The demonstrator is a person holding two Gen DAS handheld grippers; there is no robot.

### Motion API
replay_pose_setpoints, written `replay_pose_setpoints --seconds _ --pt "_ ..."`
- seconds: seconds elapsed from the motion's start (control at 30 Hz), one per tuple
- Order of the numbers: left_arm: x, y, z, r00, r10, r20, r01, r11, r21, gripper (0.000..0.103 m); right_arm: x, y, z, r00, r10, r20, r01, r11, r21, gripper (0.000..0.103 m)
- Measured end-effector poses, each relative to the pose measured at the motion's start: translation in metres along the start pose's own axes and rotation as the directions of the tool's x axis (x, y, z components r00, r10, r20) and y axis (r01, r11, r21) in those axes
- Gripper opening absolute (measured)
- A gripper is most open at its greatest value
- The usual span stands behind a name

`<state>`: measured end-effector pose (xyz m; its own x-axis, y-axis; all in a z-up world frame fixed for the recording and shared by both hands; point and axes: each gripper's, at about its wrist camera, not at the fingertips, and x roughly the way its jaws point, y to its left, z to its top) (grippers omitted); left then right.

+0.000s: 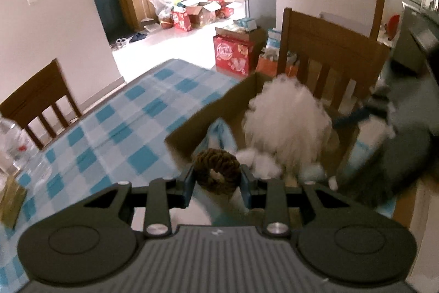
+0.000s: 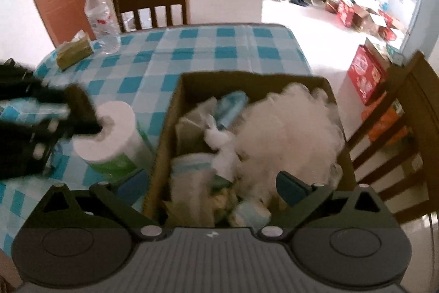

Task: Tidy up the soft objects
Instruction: 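Open both tools to drop the ring and pouch into the box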

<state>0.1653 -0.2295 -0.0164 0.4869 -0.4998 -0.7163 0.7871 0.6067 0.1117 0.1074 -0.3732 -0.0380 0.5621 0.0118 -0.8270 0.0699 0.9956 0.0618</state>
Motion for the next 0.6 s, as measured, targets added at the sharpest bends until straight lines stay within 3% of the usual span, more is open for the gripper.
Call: replay_pose_setpoints --seconds 0.17,0.23,0.33,0.6 --pt "0.035 -0.007 0.027 0.999 0.025 0.041 -0.025 1.0 -0.01 0.05 -0.001 -0.009 -0.01 0.999 -0.032 0.008 0.032 0.999 0.001 0.102" --pt "0.043 -0.008 0.032 0.997 0.044 0.061 -0.043 0.999 -0.025 0.077 -0.003 -0.011 -0.012 0.999 -0.043 0.016 0.043 0.999 0.002 0.102" --pt "0.041 -0.011 0.032 0.991 0.072 0.114 -0.068 0.997 -0.042 0.093 -0.003 -0.014 -0.012 0.999 -0.046 0.014 0.046 0.999 0.012 0.103" --pt "0.002 -0.008 0.015 0.985 0.106 0.139 -0.087 0.987 -0.138 0.098 0.001 -0.017 -0.012 0.998 -0.066 -0.009 0.067 0.996 0.064 0.103"
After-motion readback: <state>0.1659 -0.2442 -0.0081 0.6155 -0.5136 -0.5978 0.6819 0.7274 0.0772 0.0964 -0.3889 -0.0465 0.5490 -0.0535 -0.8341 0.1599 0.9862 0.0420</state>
